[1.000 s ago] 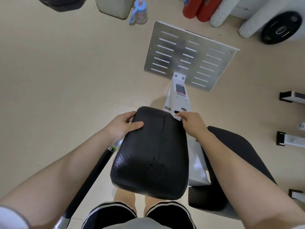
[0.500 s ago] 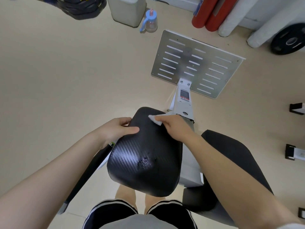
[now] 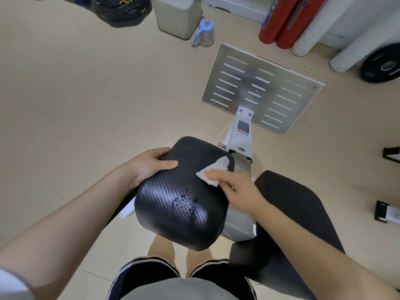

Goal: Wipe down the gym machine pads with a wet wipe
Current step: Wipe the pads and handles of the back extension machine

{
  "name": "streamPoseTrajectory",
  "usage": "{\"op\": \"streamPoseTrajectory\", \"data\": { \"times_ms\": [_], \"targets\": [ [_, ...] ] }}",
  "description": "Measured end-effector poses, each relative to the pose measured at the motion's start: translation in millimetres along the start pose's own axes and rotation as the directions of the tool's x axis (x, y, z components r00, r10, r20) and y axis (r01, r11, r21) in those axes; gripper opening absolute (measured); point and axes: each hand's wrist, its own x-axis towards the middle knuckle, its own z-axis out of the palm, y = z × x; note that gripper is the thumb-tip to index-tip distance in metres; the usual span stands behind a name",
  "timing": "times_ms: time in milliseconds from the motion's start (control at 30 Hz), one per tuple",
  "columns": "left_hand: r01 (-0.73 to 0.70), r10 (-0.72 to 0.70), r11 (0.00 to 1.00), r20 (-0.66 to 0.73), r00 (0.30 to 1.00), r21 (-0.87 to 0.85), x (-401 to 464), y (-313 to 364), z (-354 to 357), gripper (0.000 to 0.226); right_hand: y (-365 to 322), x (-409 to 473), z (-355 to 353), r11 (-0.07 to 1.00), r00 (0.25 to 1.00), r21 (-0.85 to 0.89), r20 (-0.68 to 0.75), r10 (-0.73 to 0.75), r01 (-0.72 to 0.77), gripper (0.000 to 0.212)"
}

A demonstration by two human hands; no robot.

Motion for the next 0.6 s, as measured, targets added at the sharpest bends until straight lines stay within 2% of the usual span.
{"op": "streamPoseTrajectory", "data": {
  "times_ms": [100,233,333,433,500,600],
  "targets": [
    [0.002,-0.002,1.000,-0.011,1.000,-0.008,1,-1,1,0.043,12,-5,-2,0.999,0.999,0.013,0.044,-0.032,0.031,0.035],
    [0.013,-0.013,1.000,-0.016,1.000,-0.010,2,-2,0,0.046,37,17,-13,0.988,0.990,-0.072,0.036,0.138,-0.136,0.037],
    [0.007,-0.007,1.000,-0.003,1.000,-0.004,4,-3,0,0.042,45,34,-19,0.962,0.962,-0.014,0.022,0.272,-0.271,0.036],
    [0.009,-0.009,1.000,-0.020,1.000,-0.007,5,-2,0,0.033,48,40,-15,0.935,0.938,0.079,0.015,0.345,-0.345,0.040],
    [0.012,-0.012,1.000,-0.012,1.000,-0.011,4,-1,0,0.034,44,31,-13,0.942,0.946,0.079,0.032,0.323,-0.325,0.041],
    [0.011,-0.011,1.000,-0.003,1.000,-0.007,2,1,0,0.038,23,3,-14,0.986,0.979,0.017,0.128,0.160,-0.164,0.041]
  ]
}}
